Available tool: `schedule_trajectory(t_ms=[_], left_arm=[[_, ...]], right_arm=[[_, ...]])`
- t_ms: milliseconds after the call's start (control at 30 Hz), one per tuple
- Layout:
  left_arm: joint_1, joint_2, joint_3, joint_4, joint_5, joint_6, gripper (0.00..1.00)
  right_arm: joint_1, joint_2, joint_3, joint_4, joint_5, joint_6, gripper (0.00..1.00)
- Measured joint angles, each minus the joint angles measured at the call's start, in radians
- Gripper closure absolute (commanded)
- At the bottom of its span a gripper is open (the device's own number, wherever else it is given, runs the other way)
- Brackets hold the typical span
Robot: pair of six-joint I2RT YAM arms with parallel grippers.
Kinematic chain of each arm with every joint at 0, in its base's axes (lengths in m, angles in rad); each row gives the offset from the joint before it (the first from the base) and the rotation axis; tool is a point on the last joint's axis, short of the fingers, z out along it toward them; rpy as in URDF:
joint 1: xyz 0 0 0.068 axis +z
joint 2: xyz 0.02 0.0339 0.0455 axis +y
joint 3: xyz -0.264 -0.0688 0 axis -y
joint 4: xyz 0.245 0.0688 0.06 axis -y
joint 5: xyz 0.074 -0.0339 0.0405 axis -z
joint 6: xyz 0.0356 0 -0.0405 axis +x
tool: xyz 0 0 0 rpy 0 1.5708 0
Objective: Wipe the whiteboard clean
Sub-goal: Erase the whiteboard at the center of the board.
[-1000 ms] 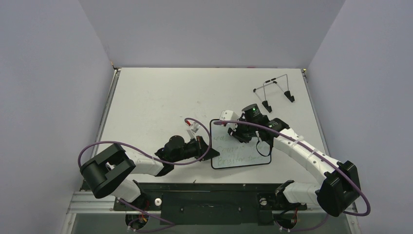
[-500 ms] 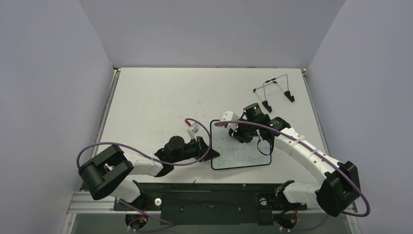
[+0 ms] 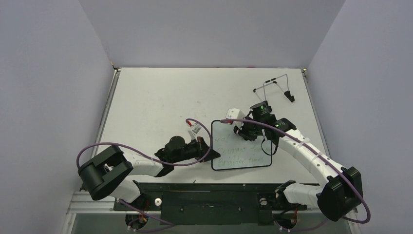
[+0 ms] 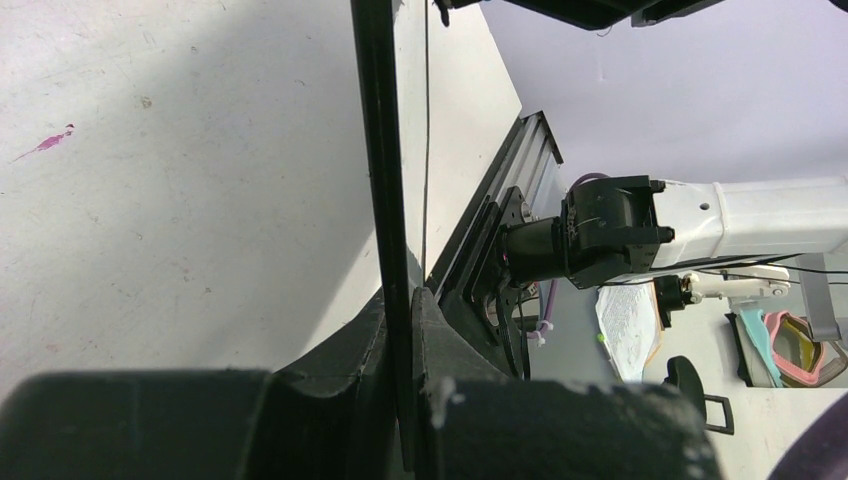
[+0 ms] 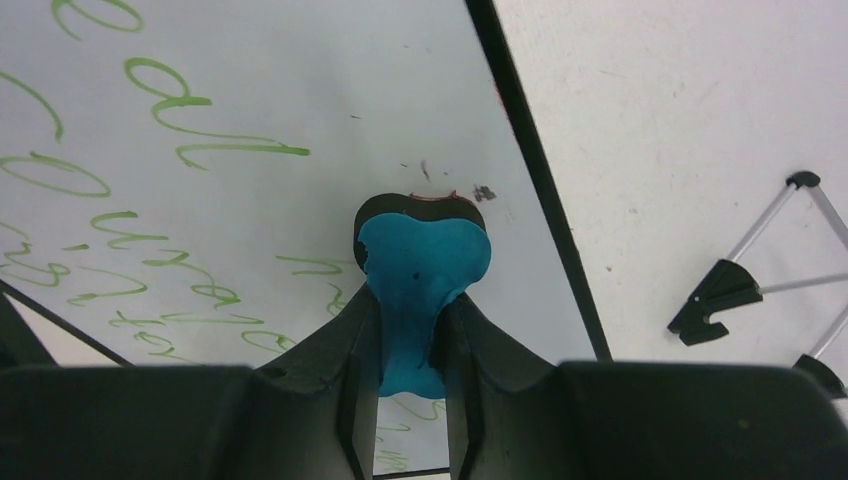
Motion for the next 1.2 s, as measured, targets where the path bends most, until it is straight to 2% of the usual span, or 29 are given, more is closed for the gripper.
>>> schedule_trajectory(t_ms=[100,267,400,600,967,1200], left_arm=[[-0.001,0.0,0.001,0.0,0.0,0.001,1.0],[-0.007,0.0,0.001,0.002,0.0,0.01,1.0],[-0.01,0.0,0.001,0.002,-0.002,0.013,1.0],[-0.011,0.0,0.003,-0.002,0.0,0.014,1.0],[-0.013,-0.001,0.037,-0.056,-0.006,0.009,1.0],[-0.018,-0.002,0.062,-0.099,-0.014,-0.008,1.0]], right_arm=[[-0.022,-0.01,-0.01,0.016,0.013,0.018,1.0],[-0.083,-0.026,-0.019,0.0,-0.067,-0.027,1.0],[-0.094,-0.043,-0.047,0.037,-0.051,-0.004,1.0],[-0.098,-0.044,-0.048,-0.011,-0.14,-0.089,1.0],[-0.053,-0.056,-0.055,0.069,0.048,0.057,1.0],[-0.014,-0.042,-0.028,0.023,0.087,0.001,1.0]])
